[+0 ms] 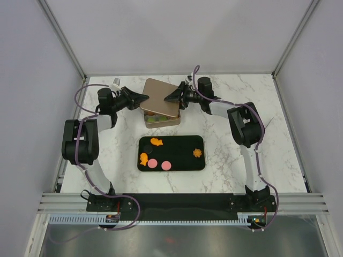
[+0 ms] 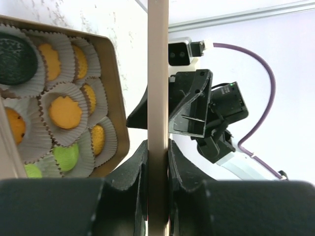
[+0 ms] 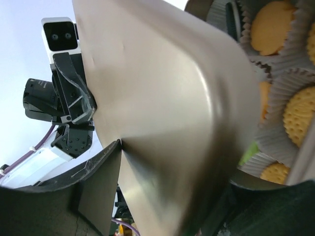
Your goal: Pack the cookies
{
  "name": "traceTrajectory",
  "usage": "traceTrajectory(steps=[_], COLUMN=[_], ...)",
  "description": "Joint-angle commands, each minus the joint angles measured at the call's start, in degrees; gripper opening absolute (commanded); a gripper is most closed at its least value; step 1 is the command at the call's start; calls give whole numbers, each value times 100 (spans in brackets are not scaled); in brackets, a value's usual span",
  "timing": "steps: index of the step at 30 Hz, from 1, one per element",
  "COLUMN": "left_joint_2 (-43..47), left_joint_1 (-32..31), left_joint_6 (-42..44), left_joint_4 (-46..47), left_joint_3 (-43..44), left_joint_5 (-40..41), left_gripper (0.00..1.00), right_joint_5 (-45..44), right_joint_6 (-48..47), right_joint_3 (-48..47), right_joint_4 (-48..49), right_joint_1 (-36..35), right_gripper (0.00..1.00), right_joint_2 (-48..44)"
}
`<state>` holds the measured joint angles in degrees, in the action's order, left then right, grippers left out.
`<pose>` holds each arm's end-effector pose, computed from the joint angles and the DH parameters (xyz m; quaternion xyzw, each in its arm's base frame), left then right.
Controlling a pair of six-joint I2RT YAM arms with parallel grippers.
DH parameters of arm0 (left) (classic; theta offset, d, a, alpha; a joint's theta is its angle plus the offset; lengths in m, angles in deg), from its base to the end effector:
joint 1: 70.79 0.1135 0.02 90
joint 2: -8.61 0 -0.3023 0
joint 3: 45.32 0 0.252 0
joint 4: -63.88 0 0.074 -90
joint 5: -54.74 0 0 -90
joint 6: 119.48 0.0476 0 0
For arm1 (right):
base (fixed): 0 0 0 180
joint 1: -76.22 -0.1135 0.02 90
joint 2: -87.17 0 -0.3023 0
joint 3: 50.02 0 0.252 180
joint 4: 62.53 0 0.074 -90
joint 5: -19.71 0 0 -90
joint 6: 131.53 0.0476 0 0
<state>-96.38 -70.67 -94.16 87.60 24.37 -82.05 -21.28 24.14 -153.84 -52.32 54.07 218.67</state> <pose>0.4083 -0.0338 0.2385 -0.1691 0.7349 -0.5700 0.3262 0.4902 0.2383 0.1913 0.0441 0.7723 0.6142 0.1558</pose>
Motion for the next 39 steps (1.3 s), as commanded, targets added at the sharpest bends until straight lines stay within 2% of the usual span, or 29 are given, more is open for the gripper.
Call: traceTrajectory(steps=[1,9,20,23,24,26,29,31,35,36,39], left_joint_2=[-57,-57,-162,-153,-119,-66,84,163,216,224,277], left_joint_1=[-30,-30,-30,-30,-30,-30,-82,-126,-161,-170,-197], left_joint_6=[-667,-791,-563,-396,-230,-1,640,1045,1265,1352,1537], left_joint_4=[1093,1313,874,515,383,-223,-1205,-1656,-2105,-2271,-2588], left_joint_3=[-46,-64,-134,-178,-169,-117,50,191,244,279,358], left_joint_5=[-243,-252,-235,-139,-121,-16,247,389,679,740,952], left_gripper=[2,2,2,2,2,4,14,25,43,50,59], right_joint_5=[-182,-147,47,56,56,64,143,178,301,319,381], right_joint_6=[-370,-318,472,508,482,438,525,709,1307,1630,2272], right_joint_3=[205,311,637,628,619,584,549,575,637,654,619], right_joint_4=[-87,0,1133,1196,1144,1091,1178,1555,2363,2756,3556], right_joint_1=[115,176,255,264,273,290,308,317,317,325,343], right_gripper=[64,64,45,32,21,14,6,1,0,0,0], right_joint_2=[-380,-494,-512,-485,-494,-441,-345,-292,-195,-160,-20])
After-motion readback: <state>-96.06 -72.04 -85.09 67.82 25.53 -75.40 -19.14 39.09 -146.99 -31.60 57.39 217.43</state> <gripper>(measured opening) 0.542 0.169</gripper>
